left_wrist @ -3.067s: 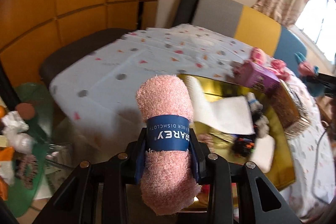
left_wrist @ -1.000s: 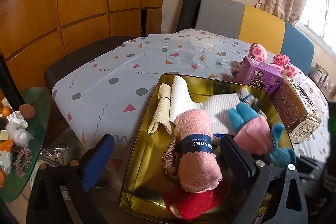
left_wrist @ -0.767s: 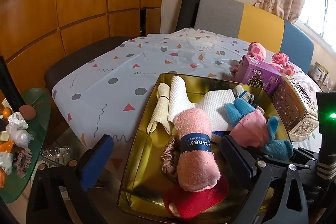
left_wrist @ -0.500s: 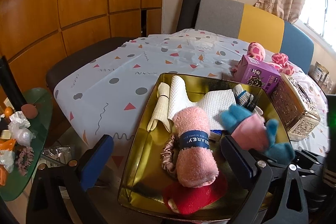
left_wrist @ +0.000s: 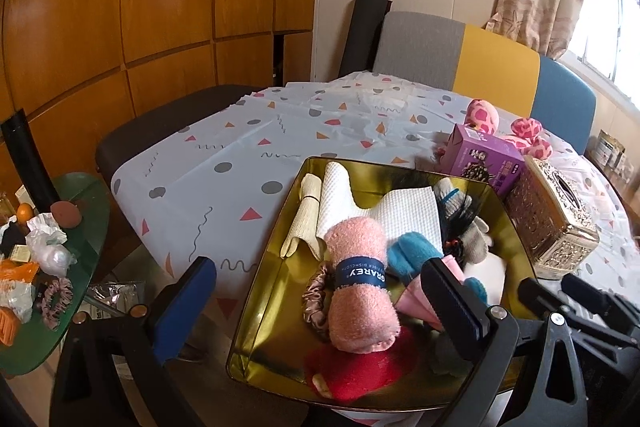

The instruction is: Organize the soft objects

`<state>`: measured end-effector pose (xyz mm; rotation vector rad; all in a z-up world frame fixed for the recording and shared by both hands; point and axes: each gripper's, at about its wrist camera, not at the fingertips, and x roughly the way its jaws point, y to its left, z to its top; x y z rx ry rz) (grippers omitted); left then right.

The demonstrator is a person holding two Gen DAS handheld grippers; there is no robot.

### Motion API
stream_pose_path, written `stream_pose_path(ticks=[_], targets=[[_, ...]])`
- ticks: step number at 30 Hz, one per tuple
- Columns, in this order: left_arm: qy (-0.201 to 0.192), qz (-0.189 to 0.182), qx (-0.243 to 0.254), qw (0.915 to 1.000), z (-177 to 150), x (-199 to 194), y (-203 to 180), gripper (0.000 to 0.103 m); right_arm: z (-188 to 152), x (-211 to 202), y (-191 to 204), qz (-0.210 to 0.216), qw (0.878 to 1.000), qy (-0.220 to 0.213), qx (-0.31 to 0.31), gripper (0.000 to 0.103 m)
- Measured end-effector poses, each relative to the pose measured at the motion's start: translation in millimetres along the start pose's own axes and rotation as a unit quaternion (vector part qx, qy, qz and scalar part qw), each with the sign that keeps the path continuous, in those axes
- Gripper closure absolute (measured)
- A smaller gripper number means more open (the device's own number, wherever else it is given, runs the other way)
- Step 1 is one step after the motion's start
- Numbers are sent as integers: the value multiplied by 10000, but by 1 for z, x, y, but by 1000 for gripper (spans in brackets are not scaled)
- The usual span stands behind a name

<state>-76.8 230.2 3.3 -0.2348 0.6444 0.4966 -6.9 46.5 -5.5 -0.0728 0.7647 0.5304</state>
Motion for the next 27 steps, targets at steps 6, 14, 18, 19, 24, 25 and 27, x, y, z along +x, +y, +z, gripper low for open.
stream_pose_path(ticks=[6, 14, 18, 19, 24, 25, 27], targets=[[-106, 48, 20, 9999, -1, -8, -6, 0, 1, -11, -10, -390, 9990, -214, -41, 30], [-148, 8, 66, 9999, -4, -13, -13, 0, -3, -12, -13, -545, 9981, -281, -109, 30], [-131, -2, 121, 9998, -5, -14, -17, 0, -3, -15, -15, -608, 9976, -328, -108, 30], [-129, -9, 129, 9998, -5, -14, -18, 0, -3, -15, -16, -615, 9975, -336, -105, 30], [-136, -25, 200, 9997, -6, -15, -23, 0, -3, -15, -16, -625, 9974, -342, -115, 30], [-133, -27, 209, 9997, -6, -15, -23, 0, -3, -15, -16, -622, 9974, -336, -120, 30], [-126, -38, 220, 9997, -7, -15, -24, 0, -3, -15, -15, -624, 9974, -338, -126, 30]])
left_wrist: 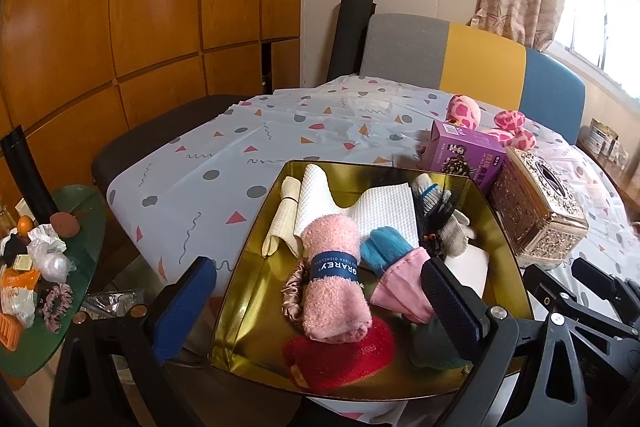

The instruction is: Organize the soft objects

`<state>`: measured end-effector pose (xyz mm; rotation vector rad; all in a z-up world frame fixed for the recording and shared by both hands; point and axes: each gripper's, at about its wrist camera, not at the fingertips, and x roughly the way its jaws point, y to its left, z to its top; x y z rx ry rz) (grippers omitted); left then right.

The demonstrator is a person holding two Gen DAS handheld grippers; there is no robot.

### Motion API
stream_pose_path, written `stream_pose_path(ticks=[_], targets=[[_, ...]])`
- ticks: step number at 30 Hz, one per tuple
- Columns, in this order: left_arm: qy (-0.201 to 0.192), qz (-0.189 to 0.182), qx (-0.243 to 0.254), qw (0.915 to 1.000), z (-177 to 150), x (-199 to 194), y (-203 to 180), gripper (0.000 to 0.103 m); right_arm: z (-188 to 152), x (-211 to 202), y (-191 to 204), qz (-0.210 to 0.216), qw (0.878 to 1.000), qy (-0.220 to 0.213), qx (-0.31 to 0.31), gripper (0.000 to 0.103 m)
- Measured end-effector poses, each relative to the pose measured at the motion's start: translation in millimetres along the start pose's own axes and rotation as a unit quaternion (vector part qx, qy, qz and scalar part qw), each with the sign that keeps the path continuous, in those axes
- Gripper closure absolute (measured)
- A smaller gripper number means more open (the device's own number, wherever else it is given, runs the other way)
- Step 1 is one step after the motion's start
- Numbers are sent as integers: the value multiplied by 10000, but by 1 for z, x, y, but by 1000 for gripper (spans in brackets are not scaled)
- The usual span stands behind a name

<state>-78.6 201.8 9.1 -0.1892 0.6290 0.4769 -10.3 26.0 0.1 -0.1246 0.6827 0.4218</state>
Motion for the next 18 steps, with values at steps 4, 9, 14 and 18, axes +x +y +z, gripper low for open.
stream_pose_path(ticks=[4, 9, 14, 18], targets=[[-10, -4, 0, 10000, 0, -1, 0, 0, 0, 0, 0, -5, 10000, 3, -10, 30], [-1, -35, 9, 10000, 0, -2, -1, 0, 0, 0, 1, -1, 10000, -3, -18, 30], [-2, -31, 24, 10000, 0, -2, -2, 0, 0, 0, 0, -5, 10000, 0, -18, 30], [13, -32, 53, 10000, -1, -3, -3, 0, -1, 0, 0, -13, 10000, 7, -4, 30]])
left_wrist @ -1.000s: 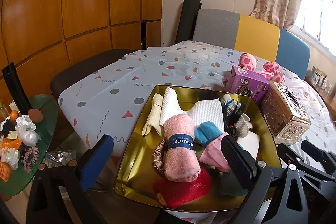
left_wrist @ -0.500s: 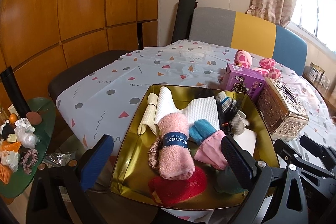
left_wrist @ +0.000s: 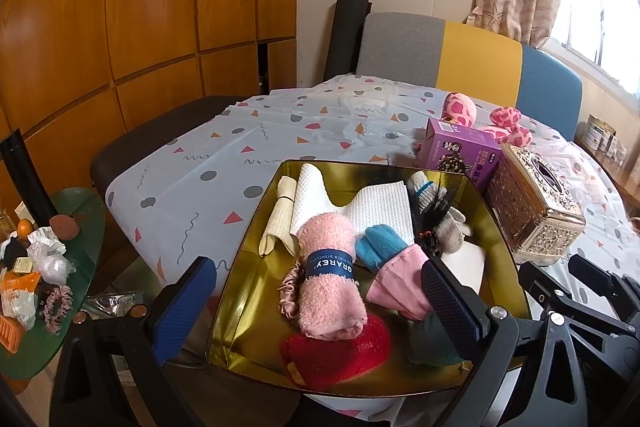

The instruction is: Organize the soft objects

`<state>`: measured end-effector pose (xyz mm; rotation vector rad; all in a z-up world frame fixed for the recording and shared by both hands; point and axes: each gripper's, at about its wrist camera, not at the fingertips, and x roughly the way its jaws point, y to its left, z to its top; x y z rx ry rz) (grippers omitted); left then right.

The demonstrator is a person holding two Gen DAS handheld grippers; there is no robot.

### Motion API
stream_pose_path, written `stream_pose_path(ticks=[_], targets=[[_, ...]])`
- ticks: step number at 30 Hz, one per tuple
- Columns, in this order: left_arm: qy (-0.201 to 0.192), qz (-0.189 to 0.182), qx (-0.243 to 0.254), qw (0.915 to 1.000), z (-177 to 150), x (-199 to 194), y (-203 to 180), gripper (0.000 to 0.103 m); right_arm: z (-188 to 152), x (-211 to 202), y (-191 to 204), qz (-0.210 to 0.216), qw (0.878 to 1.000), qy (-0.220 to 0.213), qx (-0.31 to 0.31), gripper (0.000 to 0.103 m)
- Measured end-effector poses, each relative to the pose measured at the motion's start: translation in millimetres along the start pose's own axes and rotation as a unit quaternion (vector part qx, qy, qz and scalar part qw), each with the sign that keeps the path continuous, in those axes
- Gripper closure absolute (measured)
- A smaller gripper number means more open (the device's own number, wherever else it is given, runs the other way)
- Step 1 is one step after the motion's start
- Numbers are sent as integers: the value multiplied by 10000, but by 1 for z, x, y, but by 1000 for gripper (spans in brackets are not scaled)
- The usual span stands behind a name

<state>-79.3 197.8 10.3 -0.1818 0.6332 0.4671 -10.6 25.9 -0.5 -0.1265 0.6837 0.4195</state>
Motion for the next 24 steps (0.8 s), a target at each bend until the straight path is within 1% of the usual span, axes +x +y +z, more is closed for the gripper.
stream_pose_path(ticks=[24], targets=[[89, -34, 153, 9998, -4, 1, -9, 0, -2, 2, -6, -31, 10000, 17, 82, 30]])
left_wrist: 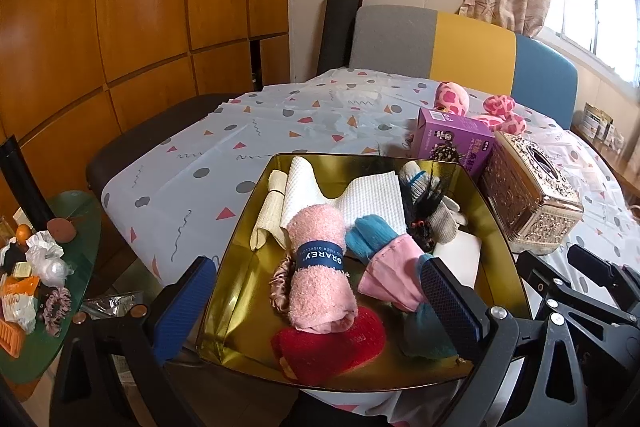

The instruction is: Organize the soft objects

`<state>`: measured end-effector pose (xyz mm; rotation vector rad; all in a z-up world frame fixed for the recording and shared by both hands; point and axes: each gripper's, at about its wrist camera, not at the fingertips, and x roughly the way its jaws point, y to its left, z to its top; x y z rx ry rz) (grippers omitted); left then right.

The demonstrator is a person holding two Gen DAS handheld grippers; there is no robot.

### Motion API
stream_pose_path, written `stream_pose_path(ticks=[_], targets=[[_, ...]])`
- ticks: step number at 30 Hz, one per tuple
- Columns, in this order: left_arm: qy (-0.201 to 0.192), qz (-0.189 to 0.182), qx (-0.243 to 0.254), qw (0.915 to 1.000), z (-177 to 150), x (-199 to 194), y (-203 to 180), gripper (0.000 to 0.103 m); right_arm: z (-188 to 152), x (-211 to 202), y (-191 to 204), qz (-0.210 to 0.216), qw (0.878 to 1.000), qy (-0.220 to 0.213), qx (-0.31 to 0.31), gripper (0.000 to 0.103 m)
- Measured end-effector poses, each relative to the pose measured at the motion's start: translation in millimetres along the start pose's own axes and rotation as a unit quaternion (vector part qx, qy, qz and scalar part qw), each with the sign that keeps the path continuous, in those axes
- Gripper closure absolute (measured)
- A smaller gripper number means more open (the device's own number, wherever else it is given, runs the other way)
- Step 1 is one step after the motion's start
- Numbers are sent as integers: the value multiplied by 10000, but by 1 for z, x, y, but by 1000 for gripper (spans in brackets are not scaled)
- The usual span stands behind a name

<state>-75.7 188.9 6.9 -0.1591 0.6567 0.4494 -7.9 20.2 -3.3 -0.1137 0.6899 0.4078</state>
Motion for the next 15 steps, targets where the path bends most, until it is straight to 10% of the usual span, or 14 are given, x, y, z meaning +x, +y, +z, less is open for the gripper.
stream_pose_path(ticks=[15], targets=[[-86, -94, 224, 9997, -3, 2, -10, 0, -2, 6, -10, -53, 9998, 91, 139, 30]])
